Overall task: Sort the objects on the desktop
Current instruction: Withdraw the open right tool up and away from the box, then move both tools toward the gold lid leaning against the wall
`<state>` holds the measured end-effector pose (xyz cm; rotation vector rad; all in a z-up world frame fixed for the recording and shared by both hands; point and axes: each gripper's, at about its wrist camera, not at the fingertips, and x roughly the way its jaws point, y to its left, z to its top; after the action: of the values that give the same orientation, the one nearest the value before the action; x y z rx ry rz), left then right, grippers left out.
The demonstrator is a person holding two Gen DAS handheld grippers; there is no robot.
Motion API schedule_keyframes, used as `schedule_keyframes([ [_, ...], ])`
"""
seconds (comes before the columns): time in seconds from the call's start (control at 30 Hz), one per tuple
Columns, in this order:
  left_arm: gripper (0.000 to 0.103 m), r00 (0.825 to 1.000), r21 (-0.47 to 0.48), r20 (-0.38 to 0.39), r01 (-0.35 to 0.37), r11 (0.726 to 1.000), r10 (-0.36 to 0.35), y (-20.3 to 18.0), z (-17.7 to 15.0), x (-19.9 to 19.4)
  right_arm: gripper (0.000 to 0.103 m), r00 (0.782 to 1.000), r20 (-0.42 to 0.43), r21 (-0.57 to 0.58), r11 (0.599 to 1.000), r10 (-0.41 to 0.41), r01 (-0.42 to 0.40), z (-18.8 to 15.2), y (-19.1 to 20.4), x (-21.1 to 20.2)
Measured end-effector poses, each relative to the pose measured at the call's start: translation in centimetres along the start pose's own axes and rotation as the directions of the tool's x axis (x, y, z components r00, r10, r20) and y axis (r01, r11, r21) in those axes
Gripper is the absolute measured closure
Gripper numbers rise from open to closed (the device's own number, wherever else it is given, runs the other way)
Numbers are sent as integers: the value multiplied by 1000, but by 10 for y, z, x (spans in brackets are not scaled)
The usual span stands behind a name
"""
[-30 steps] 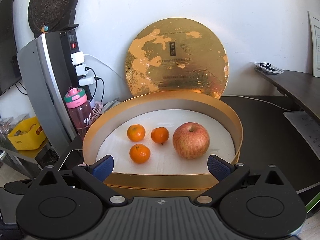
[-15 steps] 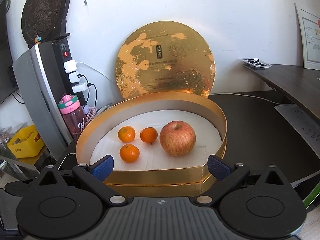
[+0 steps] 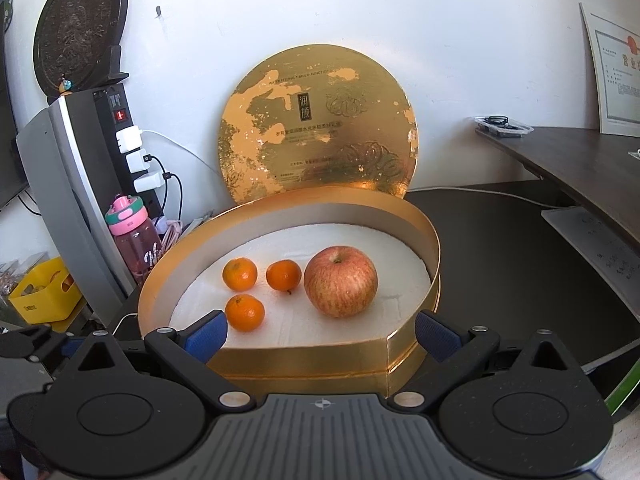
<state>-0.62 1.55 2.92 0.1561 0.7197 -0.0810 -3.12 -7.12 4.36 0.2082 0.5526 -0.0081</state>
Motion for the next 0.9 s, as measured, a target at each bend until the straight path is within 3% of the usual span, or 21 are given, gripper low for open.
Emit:
schedule_keyframes([
  [0.33,1,991,24,56,-124,992,122,26,29,9,2,999,41,-28,1000,14,-13,23,-9,8],
  [0.47,1,989,-17,103,-105,994,106,40,48,11,2,996,90,-36,999,26,-22,40,-11,11],
  [0.9,0,942,-28,278,-186,982,186,87,138,50,2,973,226,-33,998,53,-46,99,-47,44],
])
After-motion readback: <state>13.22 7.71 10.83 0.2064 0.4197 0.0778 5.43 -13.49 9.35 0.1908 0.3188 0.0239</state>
